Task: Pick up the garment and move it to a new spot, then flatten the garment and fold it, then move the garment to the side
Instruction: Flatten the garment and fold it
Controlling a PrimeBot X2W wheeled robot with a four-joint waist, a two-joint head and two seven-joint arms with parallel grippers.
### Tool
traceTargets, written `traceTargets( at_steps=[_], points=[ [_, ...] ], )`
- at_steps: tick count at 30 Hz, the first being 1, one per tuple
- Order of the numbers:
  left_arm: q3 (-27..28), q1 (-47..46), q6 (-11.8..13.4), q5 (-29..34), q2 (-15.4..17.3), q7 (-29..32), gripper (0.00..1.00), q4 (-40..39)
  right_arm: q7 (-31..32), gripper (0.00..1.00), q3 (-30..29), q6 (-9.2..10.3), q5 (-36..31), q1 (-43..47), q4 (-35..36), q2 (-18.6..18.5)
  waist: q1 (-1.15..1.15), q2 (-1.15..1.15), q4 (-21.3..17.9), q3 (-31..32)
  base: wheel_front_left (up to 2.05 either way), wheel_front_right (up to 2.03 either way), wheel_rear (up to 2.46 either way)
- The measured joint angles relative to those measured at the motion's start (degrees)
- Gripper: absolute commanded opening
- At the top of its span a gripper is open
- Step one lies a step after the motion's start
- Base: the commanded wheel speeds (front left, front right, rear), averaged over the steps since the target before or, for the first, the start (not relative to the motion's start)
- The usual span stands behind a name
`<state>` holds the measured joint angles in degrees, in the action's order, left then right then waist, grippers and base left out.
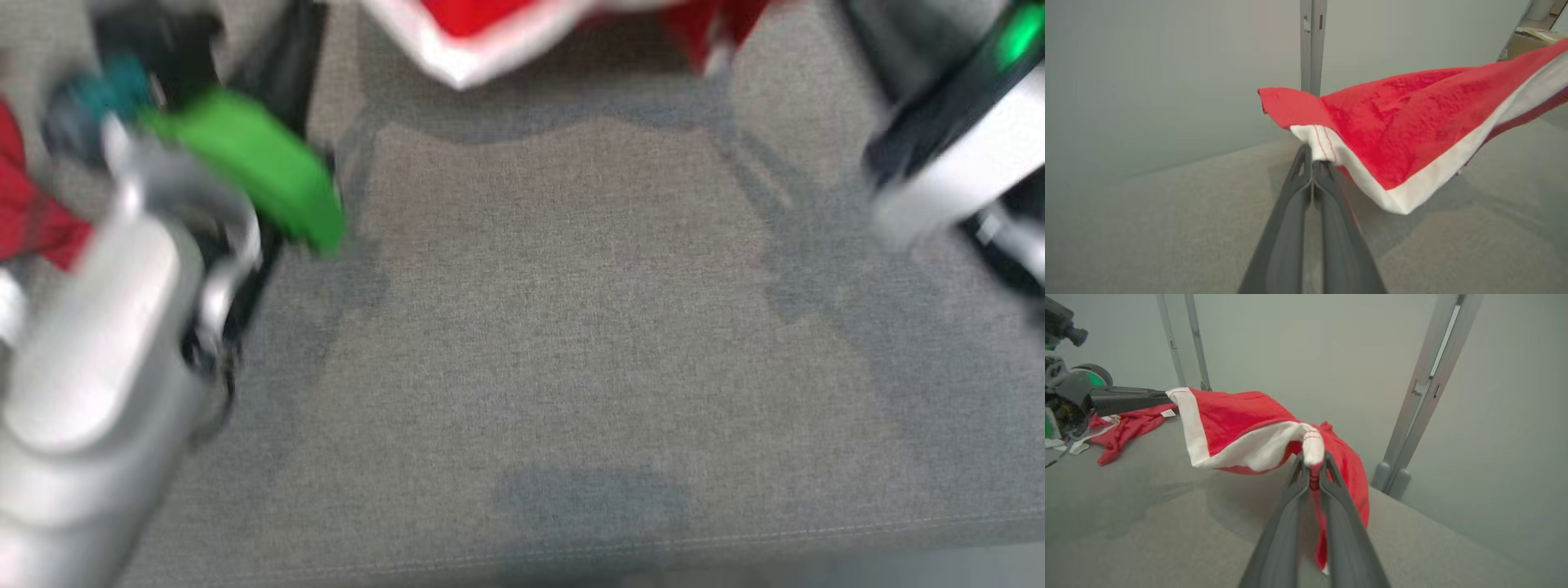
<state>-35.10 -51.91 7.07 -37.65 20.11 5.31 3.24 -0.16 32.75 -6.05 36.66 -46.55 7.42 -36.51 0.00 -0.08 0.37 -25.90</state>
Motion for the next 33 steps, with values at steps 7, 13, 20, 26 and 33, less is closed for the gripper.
traceTargets(
  at_steps=[7,13,20,26,33],
  points=[
    [1.41,22.79,0.0,-3.3,-1.09,-8.38,0.0,8.33,-6.67,0.0,12.12,-0.75,-7.82,16.38,-10.29,-1.43,0.0,0.0,-1.21,-1.68,0.0,0.0,0.0],
    [5.0,29.61,0.01,-4.67,-1.48,-13.93,0.0,10.39,-12.43,0.0,16.33,-1.01,-12.87,18.3,-13.88,-2.02,0.0,0.0,-1.91,0.96,0.0,0.0,0.0],
    [8.42,30.53,-0.01,-3.57,-1.12,-17.39,0.0,8.64,-14.02,0.0,18.18,-1.09,-17.74,20.02,-15.74,-5.06,0.0,0.0,-1.22,4.83,0.0,0.0,0.0],
    [6.16,36.47,-0.01,-3.35,-0.93,-14.75,0.0,7.05,-14.41,0.0,18.18,-1.08,-19.72,21.54,-15.78,-7.66,0.0,0.0,0.53,7.96,0.0,0.0,0.0],
    [6.55,42.88,-0.07,-3.71,0.82,-9.24,0.0,6.3,-14.43,0.0,20.85,-1.23,-18.2,28.15,-14.26,-9.02,0.0,0.0,2.81,11.41,0.0,0.0,0.0]
  ],
)
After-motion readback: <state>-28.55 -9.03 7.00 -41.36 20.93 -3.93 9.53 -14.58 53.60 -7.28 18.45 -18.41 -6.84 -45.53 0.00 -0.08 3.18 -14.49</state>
